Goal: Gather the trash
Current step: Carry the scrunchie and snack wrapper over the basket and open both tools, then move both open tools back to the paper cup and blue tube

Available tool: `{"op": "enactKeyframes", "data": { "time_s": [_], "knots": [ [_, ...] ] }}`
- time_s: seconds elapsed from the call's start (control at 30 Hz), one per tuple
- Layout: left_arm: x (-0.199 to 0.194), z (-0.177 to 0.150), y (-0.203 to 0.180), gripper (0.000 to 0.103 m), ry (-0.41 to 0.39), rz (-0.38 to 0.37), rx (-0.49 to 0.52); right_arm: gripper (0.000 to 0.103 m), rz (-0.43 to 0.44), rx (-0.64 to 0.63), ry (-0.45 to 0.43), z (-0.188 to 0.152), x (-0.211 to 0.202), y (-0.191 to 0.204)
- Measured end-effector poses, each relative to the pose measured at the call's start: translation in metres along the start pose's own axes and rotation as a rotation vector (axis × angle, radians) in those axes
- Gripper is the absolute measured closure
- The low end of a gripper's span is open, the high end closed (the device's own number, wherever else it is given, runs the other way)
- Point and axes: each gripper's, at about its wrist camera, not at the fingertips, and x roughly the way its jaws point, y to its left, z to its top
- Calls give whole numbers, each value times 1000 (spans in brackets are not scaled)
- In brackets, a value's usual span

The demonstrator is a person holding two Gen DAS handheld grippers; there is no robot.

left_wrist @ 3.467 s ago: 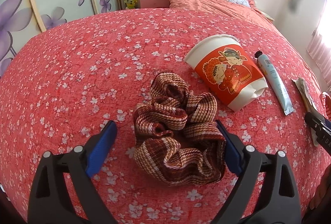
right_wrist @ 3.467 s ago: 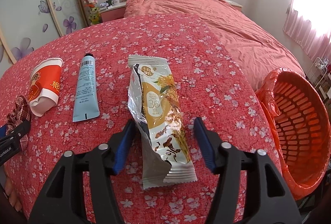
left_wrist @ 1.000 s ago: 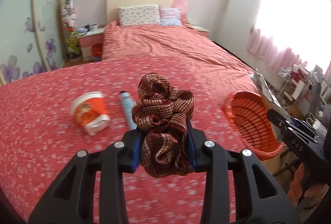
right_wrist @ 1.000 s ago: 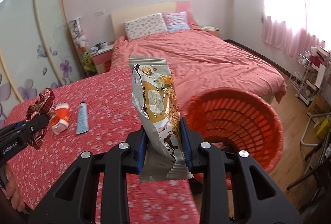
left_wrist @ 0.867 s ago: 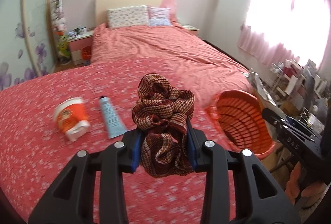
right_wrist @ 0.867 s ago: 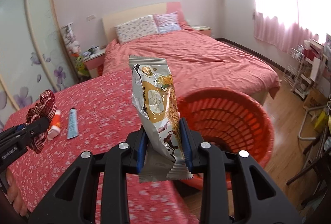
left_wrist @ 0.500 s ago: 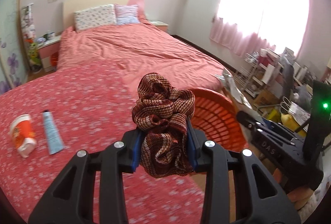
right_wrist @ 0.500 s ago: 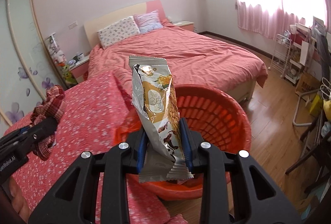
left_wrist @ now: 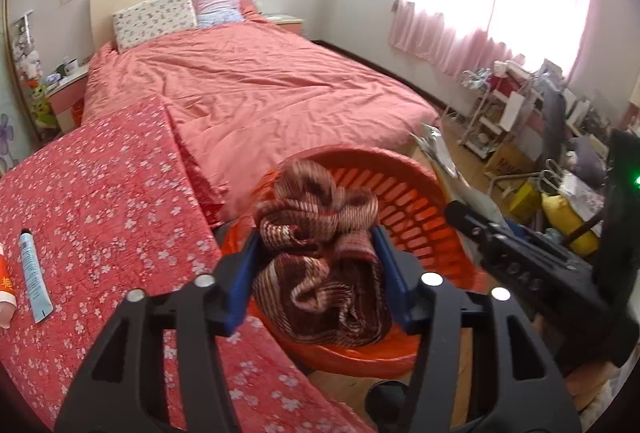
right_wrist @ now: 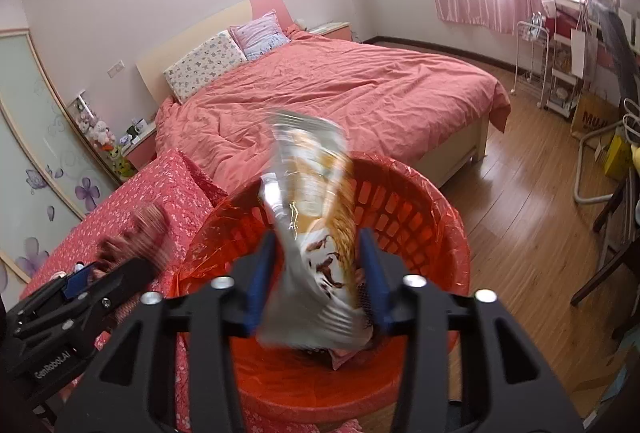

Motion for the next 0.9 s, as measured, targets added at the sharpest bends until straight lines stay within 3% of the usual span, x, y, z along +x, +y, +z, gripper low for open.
{"op": "enactKeyframes", "data": {
  "time_s": [0.07, 0.13, 0.33, 0.57, 0.9],
  "knots": [
    [3, -2, 7, 37, 4, 18, -11, 45, -4, -3, 8, -4, 3, 0],
    [4, -5, 17, 35, 10, 35, -27, 38, -15, -16, 16, -8, 5, 2],
    [-7, -19, 43, 27, 13, 93, -54, 32, -24, -59, 36, -17, 3, 10],
    [-56, -54, 106, 7, -35, 280, -75, 24, -48, -163, 22, -25, -3, 37],
    [-99, -92, 242, 5, -20, 576, -287, 16, -38, -315, 33, -56, -5, 101]
  ]
}}
